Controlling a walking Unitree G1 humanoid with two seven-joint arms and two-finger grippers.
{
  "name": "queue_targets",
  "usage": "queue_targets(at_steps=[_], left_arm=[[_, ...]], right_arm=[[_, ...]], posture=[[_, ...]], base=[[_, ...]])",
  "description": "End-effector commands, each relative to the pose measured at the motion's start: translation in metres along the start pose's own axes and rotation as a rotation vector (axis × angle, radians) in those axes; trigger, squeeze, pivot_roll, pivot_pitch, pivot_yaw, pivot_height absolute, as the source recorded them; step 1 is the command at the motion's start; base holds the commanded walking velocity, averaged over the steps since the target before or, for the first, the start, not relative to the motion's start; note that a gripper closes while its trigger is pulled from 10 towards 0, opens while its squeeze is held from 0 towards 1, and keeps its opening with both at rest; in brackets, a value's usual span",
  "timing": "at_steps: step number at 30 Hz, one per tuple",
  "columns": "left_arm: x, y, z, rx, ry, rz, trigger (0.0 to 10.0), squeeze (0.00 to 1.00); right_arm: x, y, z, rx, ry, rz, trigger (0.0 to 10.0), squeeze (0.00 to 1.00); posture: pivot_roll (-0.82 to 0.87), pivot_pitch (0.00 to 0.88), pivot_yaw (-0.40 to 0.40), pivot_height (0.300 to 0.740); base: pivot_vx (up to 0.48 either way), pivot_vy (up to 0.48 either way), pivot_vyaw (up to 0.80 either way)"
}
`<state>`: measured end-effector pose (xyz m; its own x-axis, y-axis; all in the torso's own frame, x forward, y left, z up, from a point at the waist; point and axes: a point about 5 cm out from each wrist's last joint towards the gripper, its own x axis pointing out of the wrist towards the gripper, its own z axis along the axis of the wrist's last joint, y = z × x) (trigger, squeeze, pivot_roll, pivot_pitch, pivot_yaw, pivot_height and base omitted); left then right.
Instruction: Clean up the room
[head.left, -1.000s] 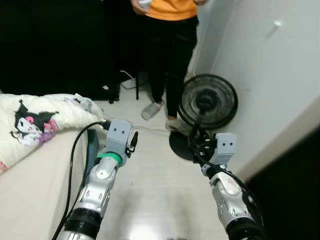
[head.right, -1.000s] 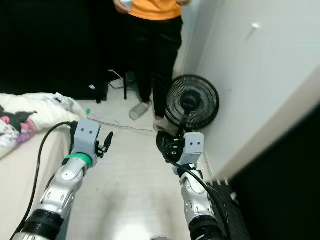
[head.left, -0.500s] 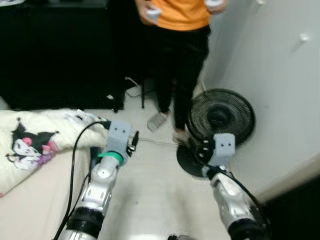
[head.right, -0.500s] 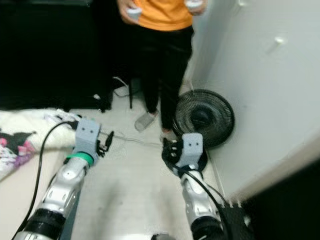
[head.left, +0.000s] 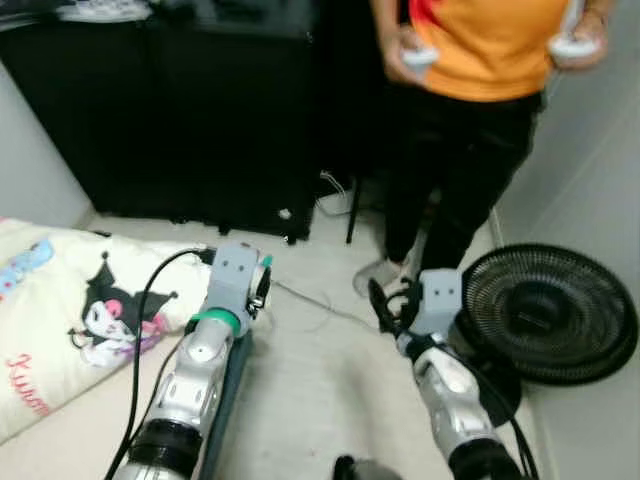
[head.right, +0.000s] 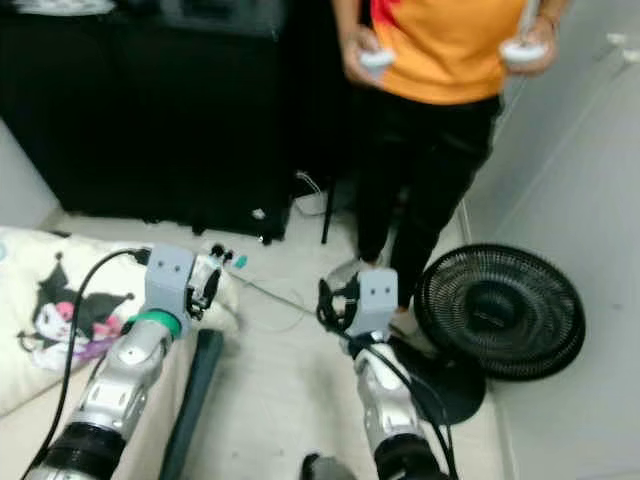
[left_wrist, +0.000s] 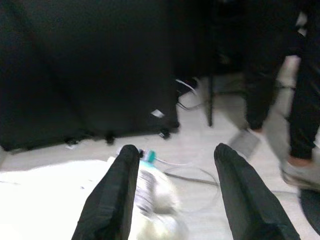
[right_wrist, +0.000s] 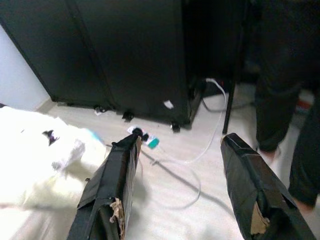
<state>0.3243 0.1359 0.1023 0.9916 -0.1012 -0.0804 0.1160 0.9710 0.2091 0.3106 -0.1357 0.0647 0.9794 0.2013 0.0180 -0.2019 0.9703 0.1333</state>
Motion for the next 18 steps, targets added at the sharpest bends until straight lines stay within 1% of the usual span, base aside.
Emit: queue_targets(at_steps=[1,7,18], left_arm=[[-0.0028,0.0036,-0.0080,0.019,0.027,0.024,10.0,0.00],[-0.0029,0.0029,-0.0080,0.031,0.026,0.023,10.0,0.00],[-0.0036,0.0015,-0.0097,0.023,0.034,0.014,10.0,0.00]], right_arm=[[-0.0021,0.0033,-0.0039,0.013,0.010,0.007,10.0,0.00],[-0.0027,0.0032,-0.0044,0.012,0.011,0.008,10.0,0.00],[-0.0047,0.0023,-0.0061,0.005,0.019,0.008,10.0,0.00]], posture=[[0.04,0.051,0.023,0.740],[0.03,0.051,0.024,0.740],[0.03,0.052,0.024,0.740]], base=[[0.000,0.000,0.00],[0.000,0.000,0.00],[0.000,0.000,0.00]])
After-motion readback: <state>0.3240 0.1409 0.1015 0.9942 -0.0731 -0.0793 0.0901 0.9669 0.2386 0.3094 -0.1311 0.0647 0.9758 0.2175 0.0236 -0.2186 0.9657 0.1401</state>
